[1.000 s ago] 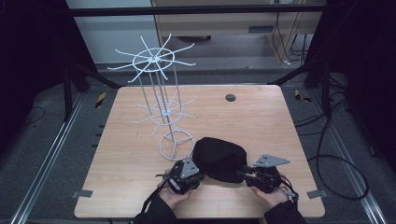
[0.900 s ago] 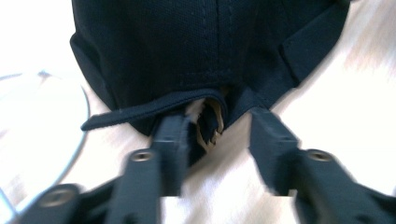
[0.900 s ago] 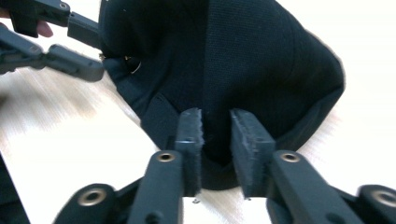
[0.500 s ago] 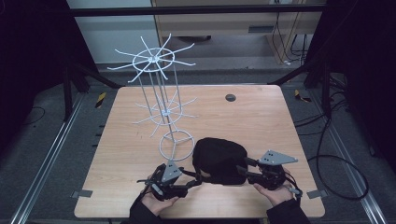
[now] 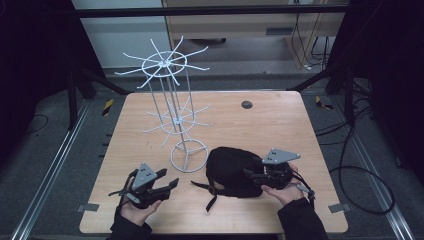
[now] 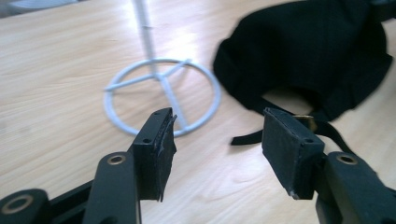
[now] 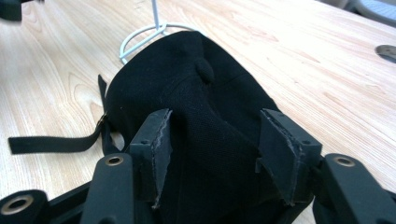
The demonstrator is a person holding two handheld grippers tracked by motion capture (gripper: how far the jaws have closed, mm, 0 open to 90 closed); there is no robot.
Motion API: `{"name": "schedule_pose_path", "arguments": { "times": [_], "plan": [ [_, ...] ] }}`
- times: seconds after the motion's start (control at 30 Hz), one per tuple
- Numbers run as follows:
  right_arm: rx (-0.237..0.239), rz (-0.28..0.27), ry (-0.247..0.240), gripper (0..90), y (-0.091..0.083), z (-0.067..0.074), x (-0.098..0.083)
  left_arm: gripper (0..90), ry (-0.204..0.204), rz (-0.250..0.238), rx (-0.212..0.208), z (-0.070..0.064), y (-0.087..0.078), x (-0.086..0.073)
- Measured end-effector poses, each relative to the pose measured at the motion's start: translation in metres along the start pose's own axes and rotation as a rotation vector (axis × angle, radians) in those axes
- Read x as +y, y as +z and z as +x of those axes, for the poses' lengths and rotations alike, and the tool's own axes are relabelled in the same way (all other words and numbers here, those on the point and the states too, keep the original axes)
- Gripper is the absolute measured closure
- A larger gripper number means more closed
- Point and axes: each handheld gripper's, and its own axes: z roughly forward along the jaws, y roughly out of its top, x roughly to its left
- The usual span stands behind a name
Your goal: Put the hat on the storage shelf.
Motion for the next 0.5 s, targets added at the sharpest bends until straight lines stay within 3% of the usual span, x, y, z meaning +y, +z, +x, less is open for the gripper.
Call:
{"name": "schedule_pose_path", "arguments": {
  "times": [0.07,0.23,0.33,0.4,0.5],
  "plan": [
    [0.020,0.026,-0.018,45.7,0.005,-0.002,0.001,44.5,-0.025,-0.012,0.033,0.013,-0.007,-0.003],
    [0.032,0.066,-0.038,48.0,0.013,-0.003,-0.001,45.6,-0.067,-0.022,0.072,0.031,-0.015,-0.008],
    [0.026,0.089,-0.054,58.3,0.017,-0.002,-0.003,46.3,-0.087,-0.018,0.091,0.039,-0.016,-0.011],
    [0.022,0.094,-0.063,70.2,0.018,0.000,-0.003,46.8,-0.097,-0.014,0.099,0.041,-0.016,-0.013],
    [0.023,0.090,-0.072,72.3,0.018,0.002,-0.002,47.2,-0.102,-0.006,0.108,0.044,-0.014,-0.014]
  ]
}}
